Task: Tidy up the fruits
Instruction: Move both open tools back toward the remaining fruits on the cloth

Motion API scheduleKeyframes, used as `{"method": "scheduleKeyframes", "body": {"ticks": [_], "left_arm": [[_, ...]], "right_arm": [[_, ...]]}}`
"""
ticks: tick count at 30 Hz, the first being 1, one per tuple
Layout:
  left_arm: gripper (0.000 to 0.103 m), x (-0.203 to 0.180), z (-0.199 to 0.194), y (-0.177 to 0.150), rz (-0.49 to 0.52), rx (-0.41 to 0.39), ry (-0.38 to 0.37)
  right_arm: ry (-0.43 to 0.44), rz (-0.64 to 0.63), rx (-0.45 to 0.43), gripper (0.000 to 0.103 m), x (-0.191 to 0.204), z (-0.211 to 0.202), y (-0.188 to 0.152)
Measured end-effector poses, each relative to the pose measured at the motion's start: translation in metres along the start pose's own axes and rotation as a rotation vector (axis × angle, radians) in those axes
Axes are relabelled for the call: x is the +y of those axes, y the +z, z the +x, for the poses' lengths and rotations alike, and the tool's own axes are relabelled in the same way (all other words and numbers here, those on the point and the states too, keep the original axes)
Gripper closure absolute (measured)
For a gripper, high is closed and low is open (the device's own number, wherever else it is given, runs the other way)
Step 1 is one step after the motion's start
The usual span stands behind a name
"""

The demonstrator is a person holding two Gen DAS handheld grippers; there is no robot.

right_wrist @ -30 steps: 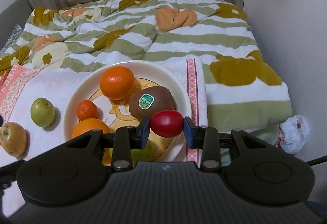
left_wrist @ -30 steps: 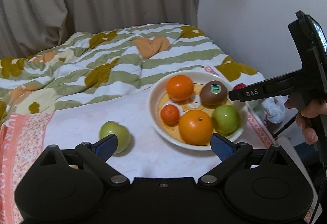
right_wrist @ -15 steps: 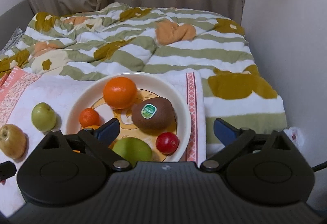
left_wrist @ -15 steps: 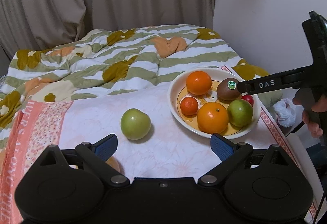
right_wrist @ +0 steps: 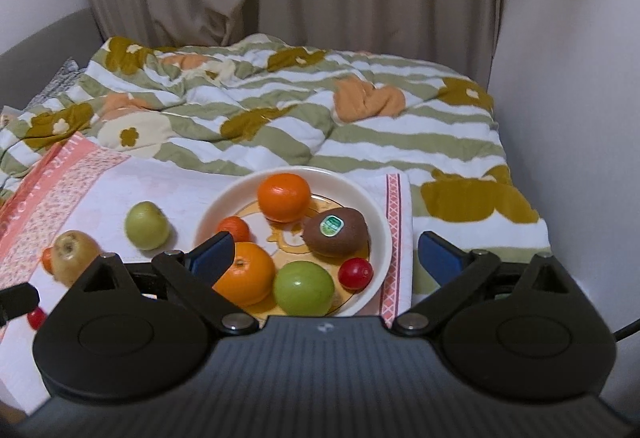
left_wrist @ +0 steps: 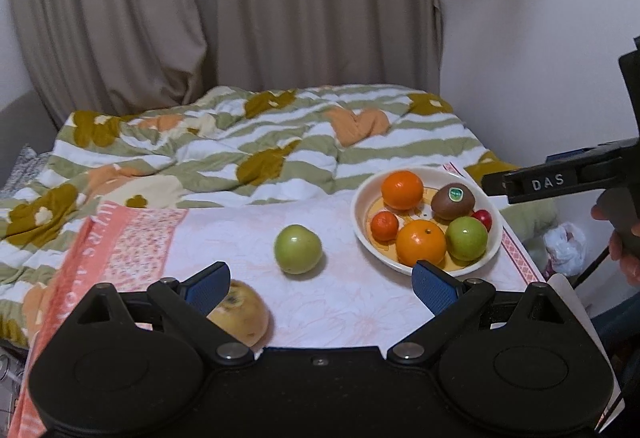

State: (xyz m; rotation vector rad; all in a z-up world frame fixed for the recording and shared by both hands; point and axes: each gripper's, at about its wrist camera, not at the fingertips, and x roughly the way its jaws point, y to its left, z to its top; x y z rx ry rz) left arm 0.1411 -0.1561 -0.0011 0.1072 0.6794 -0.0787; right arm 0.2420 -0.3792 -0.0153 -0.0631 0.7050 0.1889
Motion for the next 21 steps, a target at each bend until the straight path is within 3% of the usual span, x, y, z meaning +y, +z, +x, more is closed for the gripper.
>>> {"method": "scheduleKeyframes", "body": {"ticks": [13, 21], "left_arm": [[0.001, 0.046, -0.059, -0.035, -0.137, -0.007, 0.172], [0.001, 0.08, -0.054, -0.063, -0.195, 0.074, 0.263]], "right_arm": [[0.082, -0.041, -0.086, 0.0, 0.03, -0.051, 0.0], [0.197, -0.079, -0.053, 0.0, 0.068, -0.042, 0.004]]}}
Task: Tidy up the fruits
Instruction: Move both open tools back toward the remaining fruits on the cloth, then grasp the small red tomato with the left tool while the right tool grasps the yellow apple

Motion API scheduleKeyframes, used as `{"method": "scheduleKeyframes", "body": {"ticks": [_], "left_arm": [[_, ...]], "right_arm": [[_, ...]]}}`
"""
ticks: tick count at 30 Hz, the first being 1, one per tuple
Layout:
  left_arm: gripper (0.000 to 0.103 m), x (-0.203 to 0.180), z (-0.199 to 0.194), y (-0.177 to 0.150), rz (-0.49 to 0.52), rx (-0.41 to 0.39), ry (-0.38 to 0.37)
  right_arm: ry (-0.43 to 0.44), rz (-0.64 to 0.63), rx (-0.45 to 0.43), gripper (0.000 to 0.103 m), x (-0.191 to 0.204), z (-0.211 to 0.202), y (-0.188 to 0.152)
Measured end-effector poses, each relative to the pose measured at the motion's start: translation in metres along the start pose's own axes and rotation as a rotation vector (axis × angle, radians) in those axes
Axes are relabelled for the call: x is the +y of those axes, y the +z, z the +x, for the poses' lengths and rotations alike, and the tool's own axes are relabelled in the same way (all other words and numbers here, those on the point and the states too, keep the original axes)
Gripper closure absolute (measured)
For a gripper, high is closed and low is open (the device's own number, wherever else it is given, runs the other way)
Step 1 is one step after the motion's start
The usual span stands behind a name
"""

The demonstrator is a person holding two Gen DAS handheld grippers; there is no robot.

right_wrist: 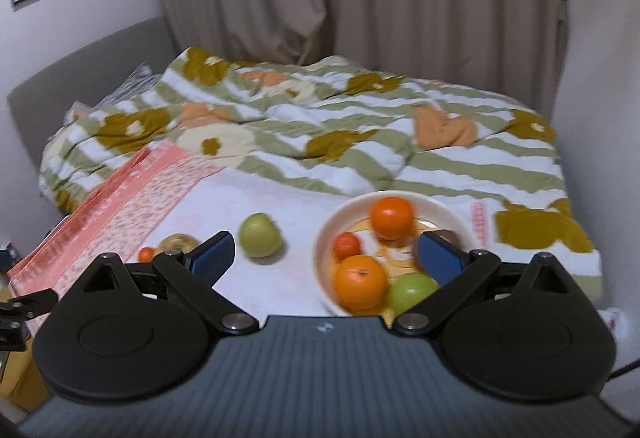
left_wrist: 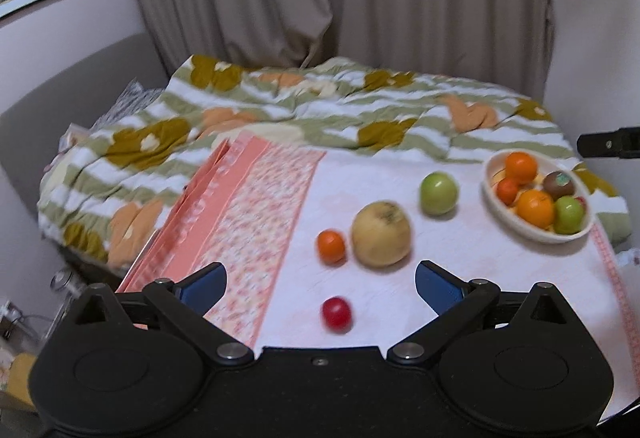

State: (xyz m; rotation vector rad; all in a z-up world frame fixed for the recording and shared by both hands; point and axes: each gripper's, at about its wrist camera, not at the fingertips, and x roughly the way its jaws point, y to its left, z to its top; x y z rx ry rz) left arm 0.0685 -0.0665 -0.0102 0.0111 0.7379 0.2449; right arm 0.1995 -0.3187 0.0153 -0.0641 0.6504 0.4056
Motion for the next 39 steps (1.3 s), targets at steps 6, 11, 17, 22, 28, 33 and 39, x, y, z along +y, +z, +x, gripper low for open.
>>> {"method": "scheduleKeyframes", "body": {"ticks": [6, 11, 17, 22, 28, 33, 39], "left_arm": [[0.001, 0.015, 0.033, -0.006, -0.008, 0.088, 0.014], [0.001, 0.023, 0.061, -0.014, -0.031, 0.167, -0.06], [0.006, 0.016, 0.09, -0.018, -0.007, 0.197, -0.115], [0.023, 0.008, 0.111, -0.023, 0.006, 0.238, -0.137], [0.041, 0.004, 0.124, -0.028, 0.0, 0.272, -0.157], [0.058, 0.003, 0.131, -0.03, 0.004, 0.279, -0.145], [0.069, 0.003, 0.132, -0.029, 0.014, 0.269, -0.141]], "right_arm": [[0.076, -0.087, 0.06, 0.0, 0.033, 0.041, 0.001], [0.136, -0.141, 0.114, 0.0, 0.056, 0.079, -0.003], [0.187, -0.199, 0.183, 0.0, 0.074, 0.123, -0.005], [0.221, -0.231, 0.225, 0.0, 0.086, 0.147, -0.007], [0.275, -0.254, 0.265, 0.0, 0.098, 0.165, -0.013], [0.313, -0.284, 0.288, 0.0, 0.109, 0.176, -0.017], [0.344, -0.307, 0.305, 0.0, 0.117, 0.185, -0.019]]}}
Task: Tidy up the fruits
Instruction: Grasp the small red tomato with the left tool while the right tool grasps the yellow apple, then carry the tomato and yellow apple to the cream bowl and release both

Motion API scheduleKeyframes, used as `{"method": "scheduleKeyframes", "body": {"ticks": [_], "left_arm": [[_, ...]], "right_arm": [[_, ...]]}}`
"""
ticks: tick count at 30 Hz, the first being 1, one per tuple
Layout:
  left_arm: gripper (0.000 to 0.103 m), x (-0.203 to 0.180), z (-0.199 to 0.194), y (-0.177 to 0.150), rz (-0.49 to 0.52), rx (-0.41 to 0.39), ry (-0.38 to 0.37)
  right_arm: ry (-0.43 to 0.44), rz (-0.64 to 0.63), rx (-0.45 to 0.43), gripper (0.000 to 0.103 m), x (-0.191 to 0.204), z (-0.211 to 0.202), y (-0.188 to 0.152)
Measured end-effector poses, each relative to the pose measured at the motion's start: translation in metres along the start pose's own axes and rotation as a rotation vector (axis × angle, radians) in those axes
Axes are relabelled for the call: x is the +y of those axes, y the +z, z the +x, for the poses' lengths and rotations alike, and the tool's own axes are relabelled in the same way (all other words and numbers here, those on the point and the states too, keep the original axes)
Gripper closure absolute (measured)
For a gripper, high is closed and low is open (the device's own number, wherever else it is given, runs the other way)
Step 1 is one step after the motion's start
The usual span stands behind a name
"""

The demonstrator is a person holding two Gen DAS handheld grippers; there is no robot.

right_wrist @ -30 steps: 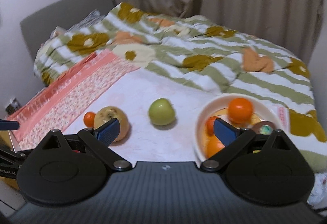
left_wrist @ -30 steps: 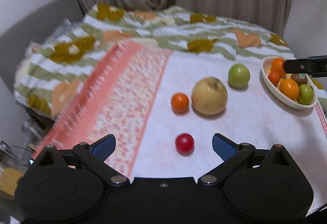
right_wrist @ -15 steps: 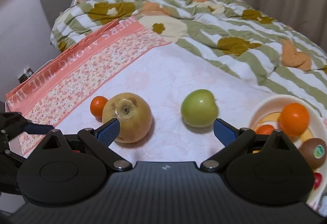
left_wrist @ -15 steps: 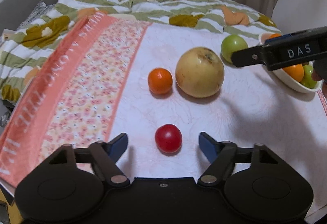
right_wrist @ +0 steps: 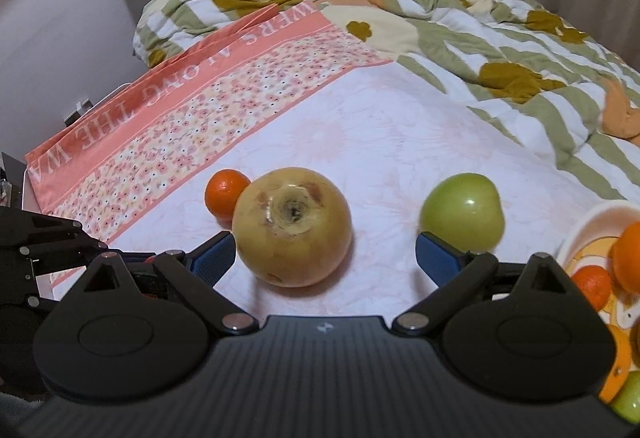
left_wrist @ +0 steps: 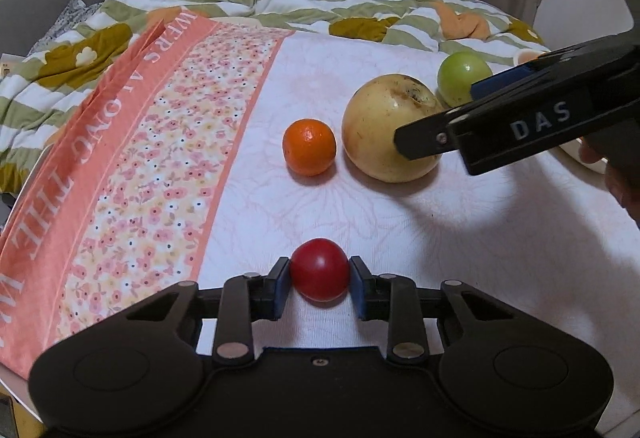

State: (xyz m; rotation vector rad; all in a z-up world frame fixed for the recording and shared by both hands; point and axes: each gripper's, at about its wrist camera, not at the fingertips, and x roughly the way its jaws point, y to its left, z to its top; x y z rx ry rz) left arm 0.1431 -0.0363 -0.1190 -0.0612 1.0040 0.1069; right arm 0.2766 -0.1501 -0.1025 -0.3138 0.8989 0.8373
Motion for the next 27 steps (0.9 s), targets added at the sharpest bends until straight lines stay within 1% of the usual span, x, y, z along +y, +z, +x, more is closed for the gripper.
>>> {"method": "scheduleKeyframes", "body": {"ticks": [7, 13, 17, 19, 20, 27], "left_arm": [[0.069, 0.005, -0.001, 0.0, -0.009, -0.002, 0.001], [0.069, 0.008, -0.002, 0.0, -0.021, -0.002, -0.017], [0.069, 0.01, -0.003, -0.001, -0.016, -0.006, -0.019], [0.069, 0.011, -0.004, 0.0, -0.013, -0.009, -0.022], [0.069, 0.011, -0.004, 0.0, -0.013, -0.011, -0.023], [0.069, 0.017, -0.011, 0.001, 0.0, -0.033, -0.031]], "right_arm": [[0.01, -0.018, 0.016, 0.0, 0.007, 0.014, 0.004], [0.027, -0.013, 0.041, 0.001, 0.011, 0.028, 0.005], [0.025, -0.019, 0.042, 0.001, 0.015, 0.031, 0.006], [0.025, -0.023, 0.037, 0.004, 0.016, 0.032, 0.006], [0.025, -0.027, 0.039, 0.012, 0.017, 0.033, 0.006], [0.002, -0.027, 0.04, 0.013, 0.021, 0.03, 0.005]]}}
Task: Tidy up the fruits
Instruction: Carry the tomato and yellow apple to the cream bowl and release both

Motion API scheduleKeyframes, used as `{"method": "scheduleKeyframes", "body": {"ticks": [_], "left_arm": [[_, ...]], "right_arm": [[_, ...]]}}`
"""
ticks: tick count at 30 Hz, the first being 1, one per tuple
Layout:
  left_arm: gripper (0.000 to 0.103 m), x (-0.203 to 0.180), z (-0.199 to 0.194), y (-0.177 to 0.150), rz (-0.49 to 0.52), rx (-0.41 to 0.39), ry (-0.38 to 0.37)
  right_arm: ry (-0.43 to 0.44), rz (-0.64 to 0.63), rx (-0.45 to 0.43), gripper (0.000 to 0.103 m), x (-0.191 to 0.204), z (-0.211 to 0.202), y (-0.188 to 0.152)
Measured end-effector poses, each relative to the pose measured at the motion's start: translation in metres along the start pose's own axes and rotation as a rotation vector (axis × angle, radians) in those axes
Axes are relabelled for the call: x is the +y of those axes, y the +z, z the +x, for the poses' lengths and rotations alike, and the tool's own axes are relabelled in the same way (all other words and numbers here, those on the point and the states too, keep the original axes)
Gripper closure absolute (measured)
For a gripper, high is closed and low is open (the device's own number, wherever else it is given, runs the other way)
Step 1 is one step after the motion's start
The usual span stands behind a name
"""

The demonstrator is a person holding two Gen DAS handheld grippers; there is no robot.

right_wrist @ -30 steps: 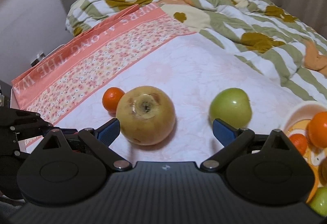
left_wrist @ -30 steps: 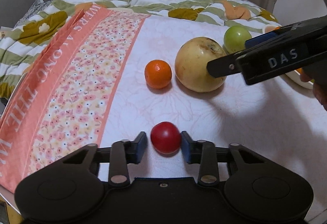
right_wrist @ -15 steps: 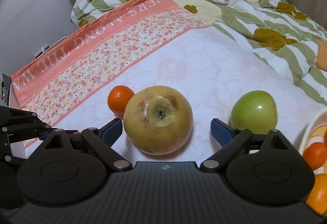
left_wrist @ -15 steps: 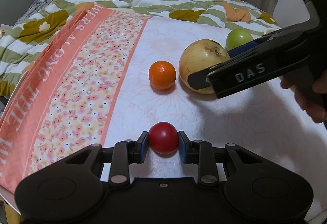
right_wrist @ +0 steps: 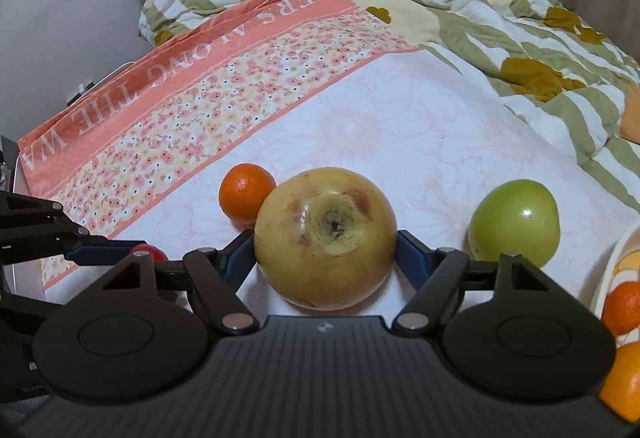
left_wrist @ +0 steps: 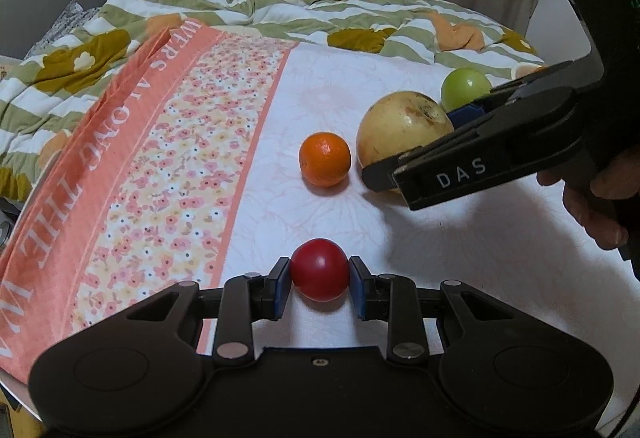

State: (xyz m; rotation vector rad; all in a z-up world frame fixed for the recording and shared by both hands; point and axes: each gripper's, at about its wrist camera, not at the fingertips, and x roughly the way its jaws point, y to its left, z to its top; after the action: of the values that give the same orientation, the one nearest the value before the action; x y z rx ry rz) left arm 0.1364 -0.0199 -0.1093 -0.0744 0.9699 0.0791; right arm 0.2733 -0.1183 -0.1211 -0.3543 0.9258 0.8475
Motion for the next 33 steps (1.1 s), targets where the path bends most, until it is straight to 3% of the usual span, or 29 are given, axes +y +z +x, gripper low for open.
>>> {"method": "scheduleKeyframes", "body": {"ticks": [12, 23, 33], "left_arm": [[0.069, -0.008, -0.026, 0.008, 0.035, -0.077, 0.019], [0.069, -0.045, -0.071, 0.008, 0.071, -0.165, 0.05], [0.069, -0.094, -0.103, 0.032, 0.121, -0.286, 0.023]], "right_arm": [[-0.035, 0.086, -0.091, 0.013, 0.0, -0.049, -0.013], [-0.063, 0.14, -0.215, 0.013, 0.0, -0.139, -0.041], [-0.179, 0.222, -0.318, 0.013, -0.033, -0.223, -0.077]]}}
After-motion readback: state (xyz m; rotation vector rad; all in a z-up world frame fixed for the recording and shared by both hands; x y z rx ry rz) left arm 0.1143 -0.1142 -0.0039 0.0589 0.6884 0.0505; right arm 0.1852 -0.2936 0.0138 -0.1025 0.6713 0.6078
